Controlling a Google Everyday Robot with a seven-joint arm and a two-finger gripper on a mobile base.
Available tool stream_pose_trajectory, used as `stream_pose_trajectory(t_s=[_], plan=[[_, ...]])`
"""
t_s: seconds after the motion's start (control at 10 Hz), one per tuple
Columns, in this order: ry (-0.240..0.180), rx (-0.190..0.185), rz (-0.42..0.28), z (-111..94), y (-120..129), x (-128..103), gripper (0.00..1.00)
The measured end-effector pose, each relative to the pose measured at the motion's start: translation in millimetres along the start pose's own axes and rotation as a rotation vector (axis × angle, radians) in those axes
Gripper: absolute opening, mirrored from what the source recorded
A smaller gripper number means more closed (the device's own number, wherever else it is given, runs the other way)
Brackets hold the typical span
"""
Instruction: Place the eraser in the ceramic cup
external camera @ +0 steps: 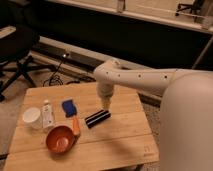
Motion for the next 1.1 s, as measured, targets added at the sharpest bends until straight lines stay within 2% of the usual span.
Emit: stream_pose_trajectory(t_s=[0.3, 0.6, 0.7, 0.8, 1.1], plan=[[-0.053, -0.021, -0.012, 8, 4, -33, 0.65], [-0.068, -0.06, 0.001, 18, 20, -41, 0.65], [-0.056, -0.077, 0.0, 22, 27, -40, 0.65], [-0.021, -0.09, -0.015, 25, 30, -38, 0.65], [0.062, -0.08, -0.054, 27, 24, -50, 0.65]])
